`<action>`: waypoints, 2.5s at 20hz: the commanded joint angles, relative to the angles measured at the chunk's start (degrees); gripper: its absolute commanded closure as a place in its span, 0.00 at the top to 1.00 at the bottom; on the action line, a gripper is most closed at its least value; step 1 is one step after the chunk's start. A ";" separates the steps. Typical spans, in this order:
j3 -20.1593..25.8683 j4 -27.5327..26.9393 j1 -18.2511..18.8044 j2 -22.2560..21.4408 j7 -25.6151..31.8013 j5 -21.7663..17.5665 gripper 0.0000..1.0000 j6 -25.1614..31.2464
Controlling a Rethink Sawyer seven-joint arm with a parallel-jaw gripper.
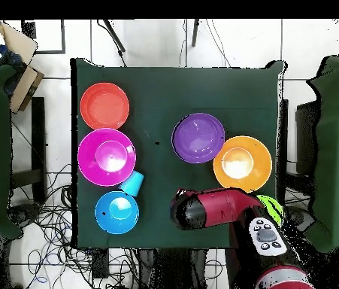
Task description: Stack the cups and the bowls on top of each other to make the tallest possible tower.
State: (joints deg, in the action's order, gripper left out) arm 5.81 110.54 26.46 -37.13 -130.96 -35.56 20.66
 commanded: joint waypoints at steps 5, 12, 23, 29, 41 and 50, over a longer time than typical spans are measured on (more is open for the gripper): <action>4.19 -1.71 0.72 1.02 -0.21 2.84 1.00 1.66; 5.09 -2.16 1.13 -0.43 1.77 4.61 1.00 4.72; 5.99 -1.91 1.75 -1.69 3.50 6.29 1.00 6.92; 6.21 -1.20 1.75 -1.69 2.66 6.62 1.00 6.63; 2.31 0.24 -0.43 -0.23 -0.30 3.45 1.00 2.35; 1.31 1.59 -1.66 -1.00 -1.16 4.17 1.00 2.39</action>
State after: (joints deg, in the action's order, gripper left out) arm 5.88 110.56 26.88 -38.55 -130.96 -30.69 22.55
